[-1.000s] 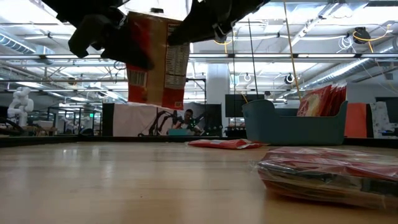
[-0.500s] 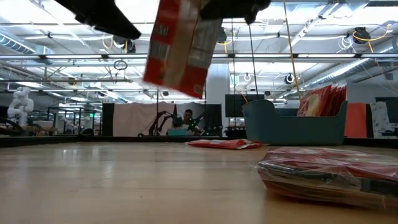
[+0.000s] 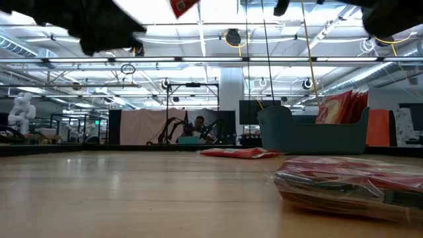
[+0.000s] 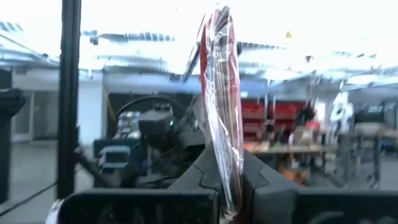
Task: Sort popcorn bags into baskets
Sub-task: Put the popcorn bag into the blue bin
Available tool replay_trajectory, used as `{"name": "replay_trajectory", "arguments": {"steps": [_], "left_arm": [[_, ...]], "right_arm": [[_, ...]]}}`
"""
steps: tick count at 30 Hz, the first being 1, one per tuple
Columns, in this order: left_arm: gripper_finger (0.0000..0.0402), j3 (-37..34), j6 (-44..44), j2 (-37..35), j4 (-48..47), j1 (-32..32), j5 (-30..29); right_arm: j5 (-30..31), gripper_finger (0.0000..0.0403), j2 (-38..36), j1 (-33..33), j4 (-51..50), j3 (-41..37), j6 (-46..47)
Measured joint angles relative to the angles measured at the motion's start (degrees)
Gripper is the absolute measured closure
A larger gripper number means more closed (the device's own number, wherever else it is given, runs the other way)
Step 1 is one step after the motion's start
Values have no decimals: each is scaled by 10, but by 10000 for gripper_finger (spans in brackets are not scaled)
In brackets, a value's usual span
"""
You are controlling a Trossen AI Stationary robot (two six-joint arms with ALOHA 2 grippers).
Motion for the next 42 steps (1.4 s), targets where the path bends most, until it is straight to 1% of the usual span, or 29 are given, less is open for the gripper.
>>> {"name": "replay_trajectory", "arguments": {"steps": [3,4,6,8,10,12,15,18,22,25,28,31,33,36,39,42], "left_arm": [[166,-50,114,14,239,2,41],[165,-60,142,21,302,6,54],[159,-75,187,32,388,16,86],[148,-75,210,48,441,33,143],[135,-67,217,65,463,48,192],[121,-51,208,84,470,64,221],[106,-38,201,107,488,74,226],[107,-33,210,119,539,79,234],[127,-30,256,121,643,79,279],[145,-29,286,121,703,86,318],[158,-10,302,121,698,99,343],[164,14,280,124,647,115,370],[169,31,269,137,630,125,386],[184,51,269,156,636,129,403],[216,67,275,176,662,133,409],[264,78,279,194,686,139,409]], "right_arm": [[-27,403,25,-14,60,14,-27],[-41,403,33,-19,67,23,-33],[-66,403,41,-31,66,47,-39],[-82,403,61,-42,67,72,-38],[-104,403,82,-53,67,103,-39],[-118,403,104,-61,66,134,-46],[-142,403,122,-69,67,172,-57],[-175,403,137,-76,67,200,-64],[-208,403,136,-80,69,212,-75],[-207,403,132,-80,68,212,-85],[-209,403,132,-84,68,215,-85],[-223,403,133,-88,68,222,-84],[-222,403,133,-88,68,224,-86],[-223,403,134,-88,68,228,-97],[-226,403,134,-88,68,231,-101],[-224,403,134,-88,68,231,-109]]}}
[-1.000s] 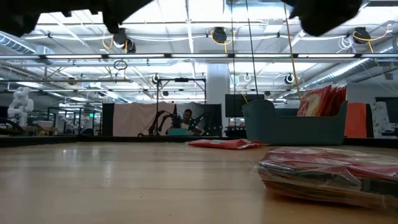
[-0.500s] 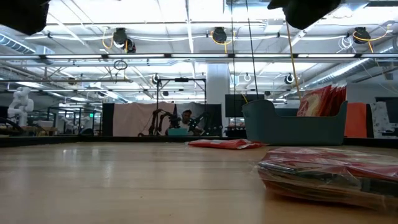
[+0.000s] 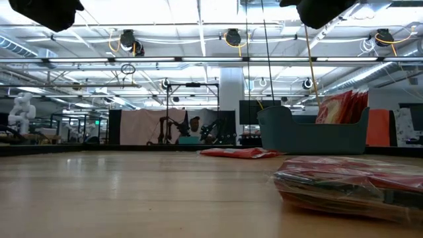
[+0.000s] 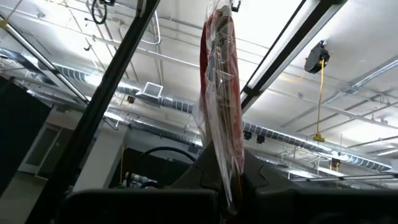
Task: Sort popcorn bags into baskets
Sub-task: Put the popcorn bag into the blue bin
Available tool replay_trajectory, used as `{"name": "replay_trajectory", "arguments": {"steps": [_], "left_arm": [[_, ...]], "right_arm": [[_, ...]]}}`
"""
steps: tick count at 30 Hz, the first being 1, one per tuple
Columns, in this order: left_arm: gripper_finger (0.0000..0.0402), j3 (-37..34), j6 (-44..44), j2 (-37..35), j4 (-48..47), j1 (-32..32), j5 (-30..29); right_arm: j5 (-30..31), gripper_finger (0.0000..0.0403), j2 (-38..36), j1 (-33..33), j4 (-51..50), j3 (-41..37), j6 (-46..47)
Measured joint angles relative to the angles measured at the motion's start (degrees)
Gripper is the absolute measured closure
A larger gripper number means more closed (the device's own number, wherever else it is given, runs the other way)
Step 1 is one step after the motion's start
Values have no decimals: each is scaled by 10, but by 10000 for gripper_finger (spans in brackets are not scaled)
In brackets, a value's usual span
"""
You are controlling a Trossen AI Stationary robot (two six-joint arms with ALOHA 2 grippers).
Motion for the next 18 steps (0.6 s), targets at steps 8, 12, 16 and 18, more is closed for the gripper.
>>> {"name": "replay_trajectory", "arguments": {"steps": [8,12,16,18], "left_arm": [[386,-8,5,2,2,17,32],[370,-24,15,-10,-2,20,24],[377,-59,54,-43,-6,29,-11],[387,-80,87,-67,-9,35,-43]], "right_arm": [[12,401,-2,0,0,0,26],[80,374,-5,12,-1,-8,51],[222,324,-27,41,-3,-30,71],[312,297,-45,57,-22,-40,89]]}}
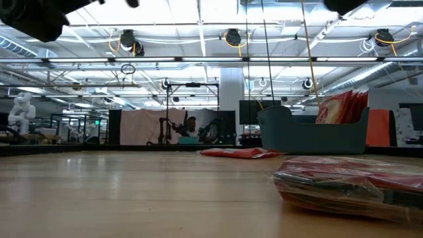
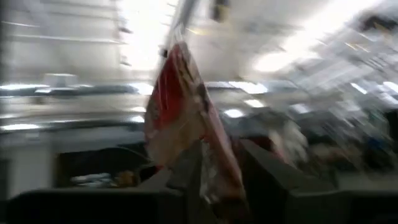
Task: Sort popcorn bags into baskets
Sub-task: Put the popcorn bag into the blue bin
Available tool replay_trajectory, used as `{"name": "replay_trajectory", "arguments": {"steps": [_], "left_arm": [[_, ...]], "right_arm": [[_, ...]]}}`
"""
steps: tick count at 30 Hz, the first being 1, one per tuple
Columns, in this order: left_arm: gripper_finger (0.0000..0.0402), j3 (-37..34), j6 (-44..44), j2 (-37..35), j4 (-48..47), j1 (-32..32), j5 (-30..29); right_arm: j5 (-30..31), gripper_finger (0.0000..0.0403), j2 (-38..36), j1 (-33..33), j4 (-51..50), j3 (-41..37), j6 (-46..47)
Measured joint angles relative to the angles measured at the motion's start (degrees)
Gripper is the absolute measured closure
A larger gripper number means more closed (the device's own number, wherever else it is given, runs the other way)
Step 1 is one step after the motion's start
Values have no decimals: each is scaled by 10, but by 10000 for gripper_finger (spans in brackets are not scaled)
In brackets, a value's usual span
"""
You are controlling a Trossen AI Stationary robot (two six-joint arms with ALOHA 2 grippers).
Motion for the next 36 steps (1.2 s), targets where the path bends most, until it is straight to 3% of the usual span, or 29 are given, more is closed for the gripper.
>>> {"name": "replay_trajectory", "arguments": {"steps": [3,5,9,15,17,21,24,29,33,36], "left_arm": [[388,-15,63,-37,-57,8,-92],[384,-14,113,-58,-131,14,-167],[379,13,179,-63,-256,28,-273],[389,53,279,-45,-357,42,-330],[388,59,332,-38,-361,45,-347],[379,63,410,-21,-362,56,-408],[382,63,435,-17,-369,69,-455],[387,62,448,-15,-419,98,-467],[380,62,450,-16,-458,121,-468],[379,62,472,-16,-479,127,-467]], "right_arm": [[109,261,-23,23,-32,-15,31],[142,239,-27,30,-50,-20,62],[143,204,-26,24,-98,-19,161],[147,165,-24,-21,-192,-18,386],[131,159,-24,-34,-215,-18,406],[40,156,-24,-46,-242,-18,320],[24,156,-24,-38,-257,-7,180],[84,156,-24,-21,-437,80,-88],[157,166,-24,-25,-655,161,-192],[160,185,-24,-35,-704,176,-266]]}}
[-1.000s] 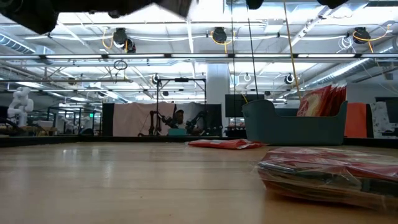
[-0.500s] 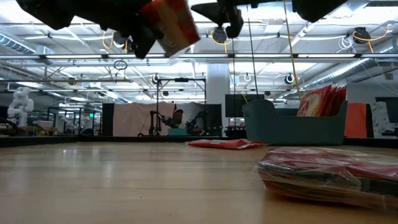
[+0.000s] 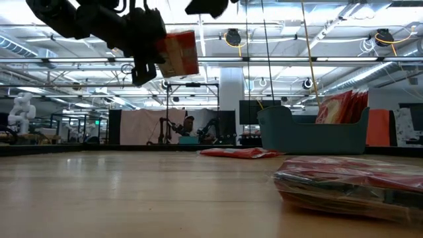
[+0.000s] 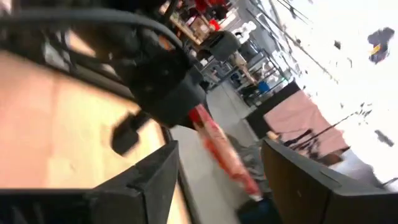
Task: Sort popcorn bags into baskets
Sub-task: Put the popcorn bag into the blue bin
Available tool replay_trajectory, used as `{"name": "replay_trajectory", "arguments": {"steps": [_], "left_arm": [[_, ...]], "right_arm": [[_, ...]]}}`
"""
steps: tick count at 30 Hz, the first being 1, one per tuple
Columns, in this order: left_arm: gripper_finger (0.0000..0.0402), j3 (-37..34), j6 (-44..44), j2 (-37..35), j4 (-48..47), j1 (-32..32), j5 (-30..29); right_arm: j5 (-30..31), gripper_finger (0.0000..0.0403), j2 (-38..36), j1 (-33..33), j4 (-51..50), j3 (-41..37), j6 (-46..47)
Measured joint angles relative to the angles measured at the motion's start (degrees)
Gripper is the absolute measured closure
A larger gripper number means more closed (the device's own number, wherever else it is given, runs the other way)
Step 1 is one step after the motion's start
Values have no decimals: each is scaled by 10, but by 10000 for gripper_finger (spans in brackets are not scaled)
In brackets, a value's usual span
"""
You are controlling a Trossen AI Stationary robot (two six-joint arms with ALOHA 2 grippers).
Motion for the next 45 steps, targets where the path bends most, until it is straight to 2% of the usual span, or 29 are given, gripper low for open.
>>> {"name": "replay_trajectory", "arguments": {"steps": [4,8,17,28,30,33,37,40,45], "left_arm": [[378,0,33,0,-11,0,12],[377,0,52,0,-12,-1,38],[376,0,52,0,-15,-2,48],[370,-1,-14,0,-40,-24,46],[354,-1,-28,0,-40,-33,44],[309,-1,-54,-1,-38,-46,44],[232,-1,-71,-17,-30,-62,-10],[178,-1,-85,-43,-33,-78,-34],[111,-1,-145,-106,-94,-110,-24]], "right_arm": [[-4,208,0,-21,-6,0,-74],[-61,221,11,-48,-30,0,-69],[-78,255,57,-78,12,0,-125],[-79,395,58,-80,17,0,-120],[-79,397,58,-78,15,0,-107],[-77,392,58,-71,16,0,-73],[-74,399,58,-57,13,0,-6],[-72,400,58,-44,13,0,24],[-37,402,50,-19,9,0,48]]}}
